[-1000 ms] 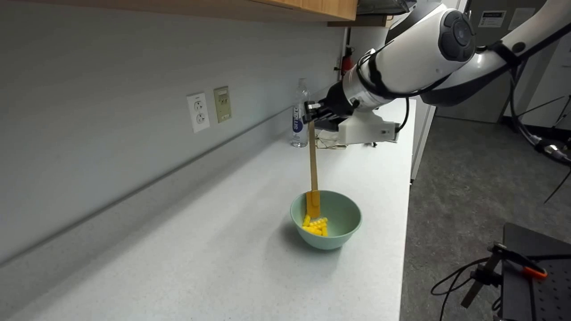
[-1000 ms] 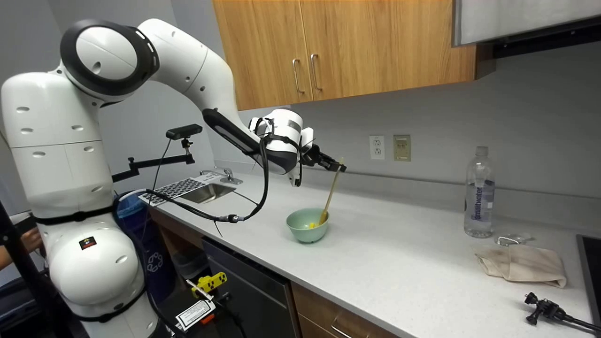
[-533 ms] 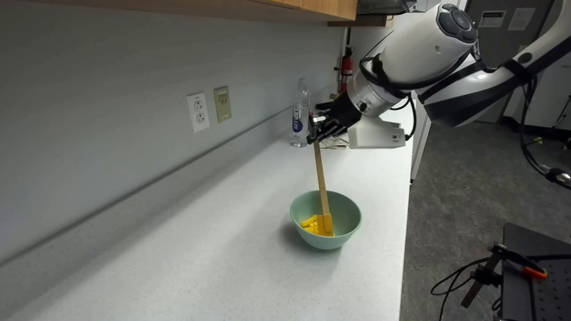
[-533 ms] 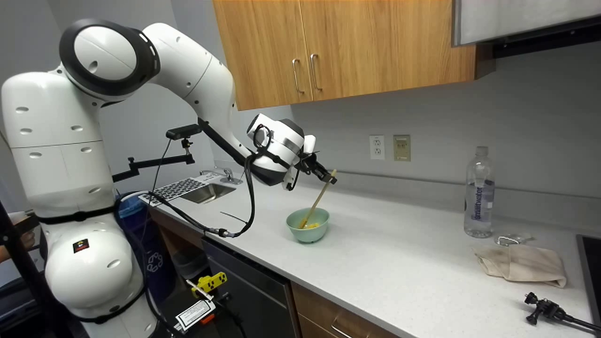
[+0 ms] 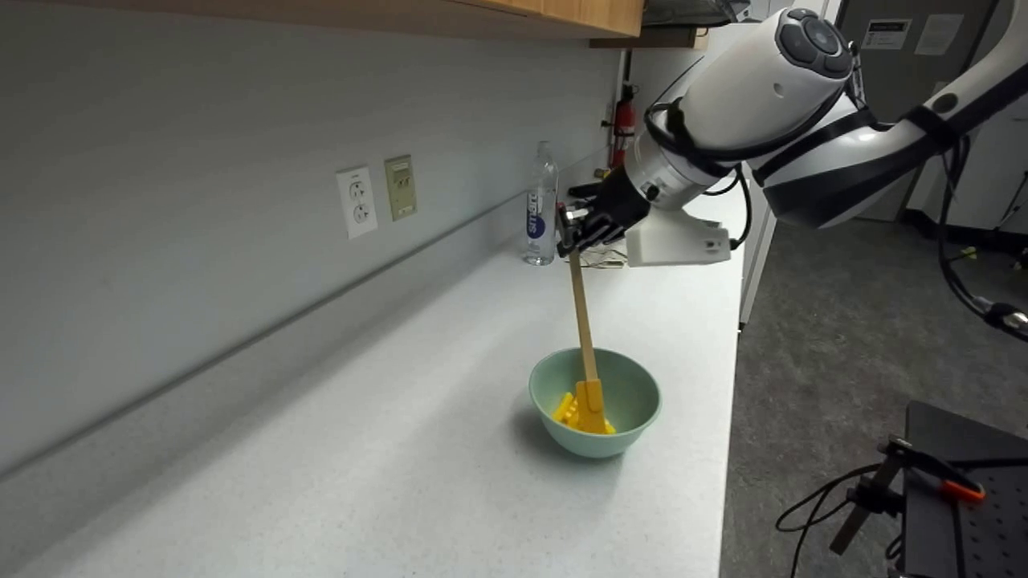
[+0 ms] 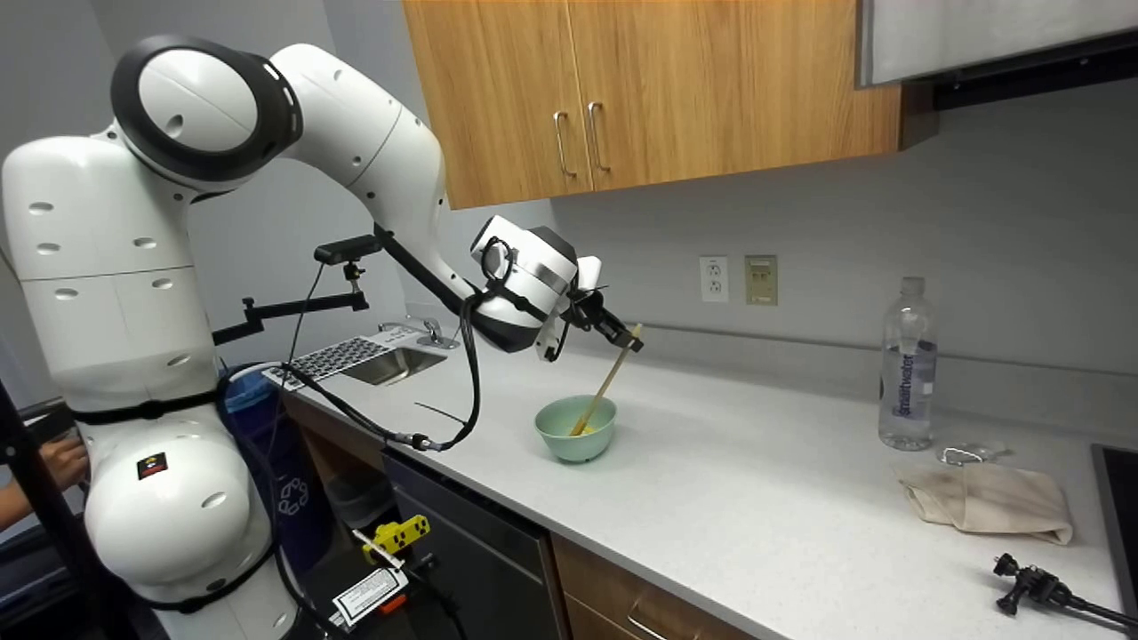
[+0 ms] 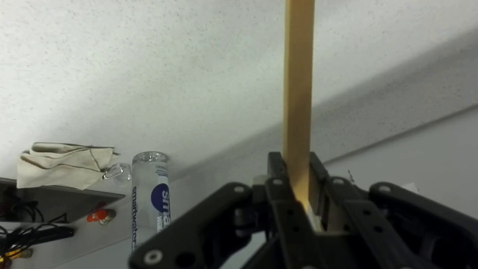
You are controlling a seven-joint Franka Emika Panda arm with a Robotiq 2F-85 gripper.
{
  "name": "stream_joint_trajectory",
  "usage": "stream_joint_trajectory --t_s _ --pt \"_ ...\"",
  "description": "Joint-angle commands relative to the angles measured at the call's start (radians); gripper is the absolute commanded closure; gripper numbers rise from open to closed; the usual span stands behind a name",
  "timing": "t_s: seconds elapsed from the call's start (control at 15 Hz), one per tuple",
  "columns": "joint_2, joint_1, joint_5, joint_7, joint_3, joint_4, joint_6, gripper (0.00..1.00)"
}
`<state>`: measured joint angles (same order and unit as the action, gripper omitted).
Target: Use the wooden spoon to mix the contents of the bowl
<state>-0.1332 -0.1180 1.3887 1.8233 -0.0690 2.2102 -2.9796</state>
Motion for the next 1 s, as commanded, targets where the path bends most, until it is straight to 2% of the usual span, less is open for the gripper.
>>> stream_joint_trajectory --t_s 0.0,0.2,0.47,0.67,0.93 --pt "0.009 -0.015 0.168 0.2 -0.013 -0.074 0.033 0.96" --pt "0.009 -0.017 0.328 0.374 -0.003 -0.122 0.071 0.96" --pt "0.016 -0.017 0.503 0.53 0.011 -0.135 0.112 0.96" --pt "0.02 -0.016 0.583 0.59 0.019 -0.112 0.124 0.96" --pt "0.023 -0.017 0.624 0.628 0.025 -0.074 0.124 0.96"
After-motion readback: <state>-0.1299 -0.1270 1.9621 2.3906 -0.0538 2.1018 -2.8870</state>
